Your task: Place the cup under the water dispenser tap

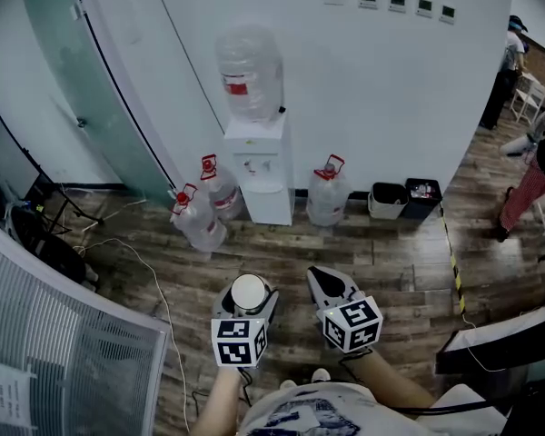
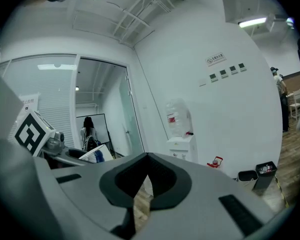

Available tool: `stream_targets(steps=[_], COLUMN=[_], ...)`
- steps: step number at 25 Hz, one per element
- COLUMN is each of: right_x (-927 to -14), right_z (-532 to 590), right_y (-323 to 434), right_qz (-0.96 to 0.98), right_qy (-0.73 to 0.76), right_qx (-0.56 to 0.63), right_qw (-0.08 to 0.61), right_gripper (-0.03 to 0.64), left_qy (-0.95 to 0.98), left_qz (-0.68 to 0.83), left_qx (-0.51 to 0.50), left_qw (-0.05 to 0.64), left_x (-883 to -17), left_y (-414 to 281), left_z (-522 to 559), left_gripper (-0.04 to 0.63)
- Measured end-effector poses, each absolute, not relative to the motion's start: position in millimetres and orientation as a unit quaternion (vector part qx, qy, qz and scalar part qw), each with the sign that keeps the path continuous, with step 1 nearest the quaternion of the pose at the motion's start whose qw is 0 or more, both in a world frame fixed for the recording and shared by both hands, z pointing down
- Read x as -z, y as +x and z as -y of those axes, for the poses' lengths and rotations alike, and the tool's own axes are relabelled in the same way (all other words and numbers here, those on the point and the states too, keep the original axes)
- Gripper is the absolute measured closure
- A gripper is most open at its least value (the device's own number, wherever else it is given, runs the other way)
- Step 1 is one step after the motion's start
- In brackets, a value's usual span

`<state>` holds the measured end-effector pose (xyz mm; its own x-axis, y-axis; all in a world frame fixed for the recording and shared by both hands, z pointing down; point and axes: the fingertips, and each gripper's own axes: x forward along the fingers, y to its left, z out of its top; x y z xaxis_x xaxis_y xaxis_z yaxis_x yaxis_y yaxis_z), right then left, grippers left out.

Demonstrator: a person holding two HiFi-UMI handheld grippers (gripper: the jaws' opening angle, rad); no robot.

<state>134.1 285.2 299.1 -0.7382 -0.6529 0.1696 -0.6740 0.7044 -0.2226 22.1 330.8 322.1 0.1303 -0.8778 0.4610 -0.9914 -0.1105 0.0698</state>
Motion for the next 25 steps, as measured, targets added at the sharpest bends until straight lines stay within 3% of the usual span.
stream_targets(steps=[14,25], right_x=[-318.7,-335.1], right_z=[-260.1,-196.0], right_y=[157.1,132.2], right_qz=[0.926,0.92], right_qy=[0.342,0.35], right_qx=[-0.154,-0.165], right_qw=[0.046,0.062], right_gripper=[0.595,0.597], left_qy=[0.721,0.731], left_qz=[0.648,0.634], left_qx=[-0.149,-0.154], left_qw=[0.195,0.202], left_x=[-336.8,-348.9], left_y=[46.3,21.0], left_z=[-305.5,-229.7], left_gripper=[0.161,0.161])
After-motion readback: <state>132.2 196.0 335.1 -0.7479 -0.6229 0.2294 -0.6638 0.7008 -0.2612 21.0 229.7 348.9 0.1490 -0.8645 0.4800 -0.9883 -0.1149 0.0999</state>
